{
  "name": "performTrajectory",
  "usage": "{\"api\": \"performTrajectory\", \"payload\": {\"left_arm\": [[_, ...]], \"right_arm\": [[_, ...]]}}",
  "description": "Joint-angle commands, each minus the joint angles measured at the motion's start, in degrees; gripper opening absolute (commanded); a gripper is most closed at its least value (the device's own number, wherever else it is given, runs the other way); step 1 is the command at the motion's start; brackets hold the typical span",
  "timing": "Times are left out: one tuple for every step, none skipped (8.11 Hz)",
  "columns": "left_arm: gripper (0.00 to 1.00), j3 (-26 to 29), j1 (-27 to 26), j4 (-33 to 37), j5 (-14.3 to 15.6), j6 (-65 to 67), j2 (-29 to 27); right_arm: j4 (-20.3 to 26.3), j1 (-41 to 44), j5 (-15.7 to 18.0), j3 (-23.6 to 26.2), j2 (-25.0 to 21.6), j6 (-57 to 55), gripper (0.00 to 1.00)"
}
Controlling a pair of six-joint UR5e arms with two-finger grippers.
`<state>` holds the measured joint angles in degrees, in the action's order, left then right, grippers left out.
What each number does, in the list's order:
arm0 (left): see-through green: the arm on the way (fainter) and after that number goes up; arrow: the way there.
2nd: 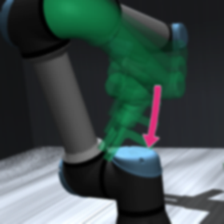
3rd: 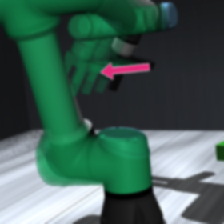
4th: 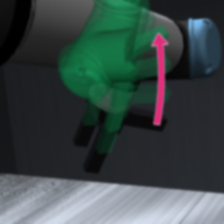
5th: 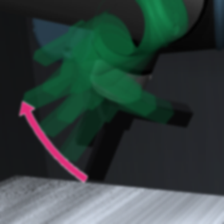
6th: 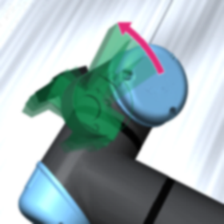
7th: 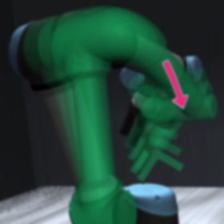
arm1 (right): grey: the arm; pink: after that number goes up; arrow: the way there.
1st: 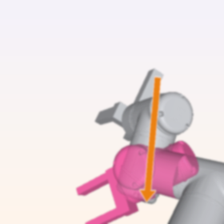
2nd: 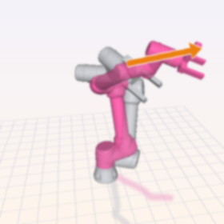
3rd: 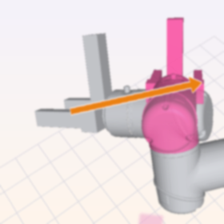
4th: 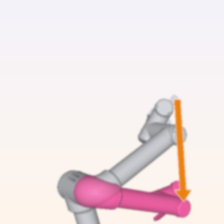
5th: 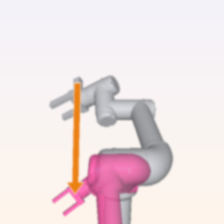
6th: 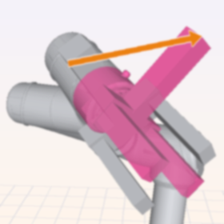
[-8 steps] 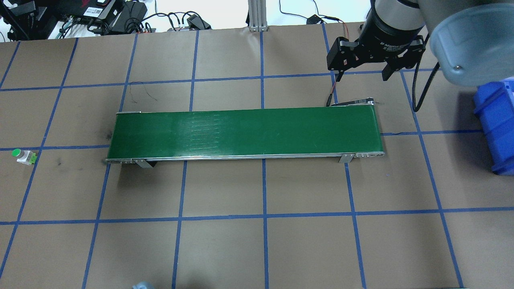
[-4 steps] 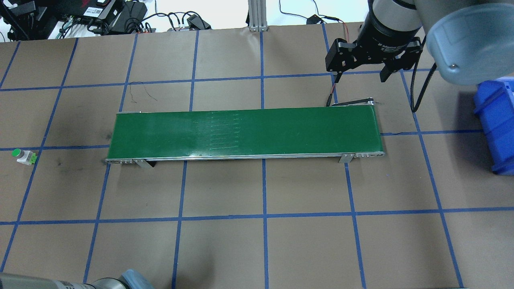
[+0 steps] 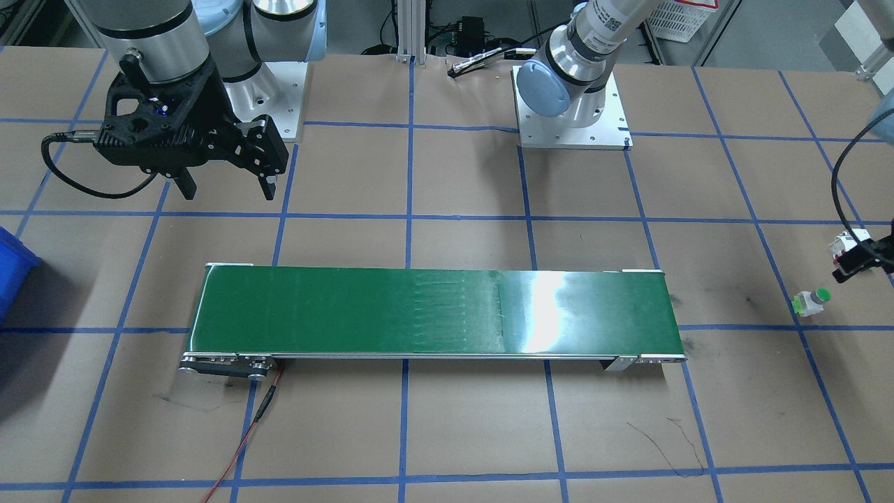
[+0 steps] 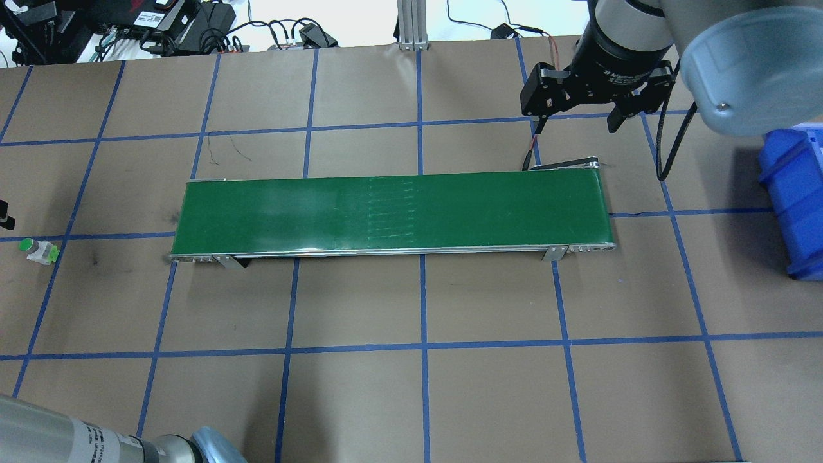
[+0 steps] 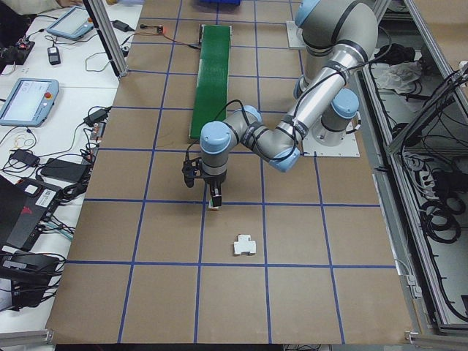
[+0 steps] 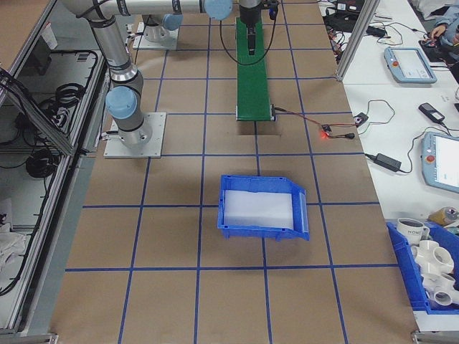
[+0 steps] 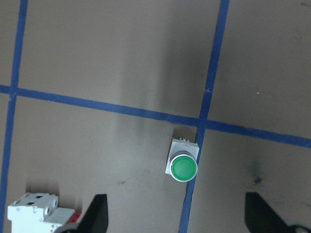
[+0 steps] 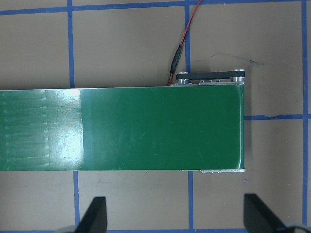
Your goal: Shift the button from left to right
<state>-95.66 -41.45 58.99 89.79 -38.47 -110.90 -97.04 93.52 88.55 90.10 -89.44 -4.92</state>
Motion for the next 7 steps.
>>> {"api": "performTrajectory", "payload": {"left_arm": [[1.00, -0.3, 0.0, -1.1, -0.7, 0.3, -4.3], [1.00, -0.3, 0.0, -1.1, -0.7, 0.1, -5.9], [1.00, -0.2, 0.1, -1.1, -0.7, -0.1, -7.2], [1.00, -0.3, 0.0, -1.2, -0.6, 0.0, -7.8], [1.00, 0.1, 0.1, -1.5, -0.7, 0.0, -8.9], [1.00, 0.1, 0.0, -1.6, -0.7, -0.1, -9.5], [1.00, 0.1, 0.0, -1.6, -0.7, 0.2, -10.1]], "right_arm": [[0.0, 0.0, 0.4, 0.0, 0.1, 0.0, 1.00], [0.0, -0.1, 0.4, 0.1, 0.1, 0.0, 1.00], [0.0, -0.1, 0.5, 0.0, 0.1, 0.0, 1.00], [0.0, -0.1, 0.5, 0.0, 0.1, 0.0, 1.00], [0.0, -0.1, 0.4, 0.1, 0.1, 0.0, 1.00], [0.0, -0.1, 0.5, 0.0, 0.1, 0.0, 1.00], [0.1, -0.1, 0.5, 0.1, 0.1, 0.0, 1.00]]}}
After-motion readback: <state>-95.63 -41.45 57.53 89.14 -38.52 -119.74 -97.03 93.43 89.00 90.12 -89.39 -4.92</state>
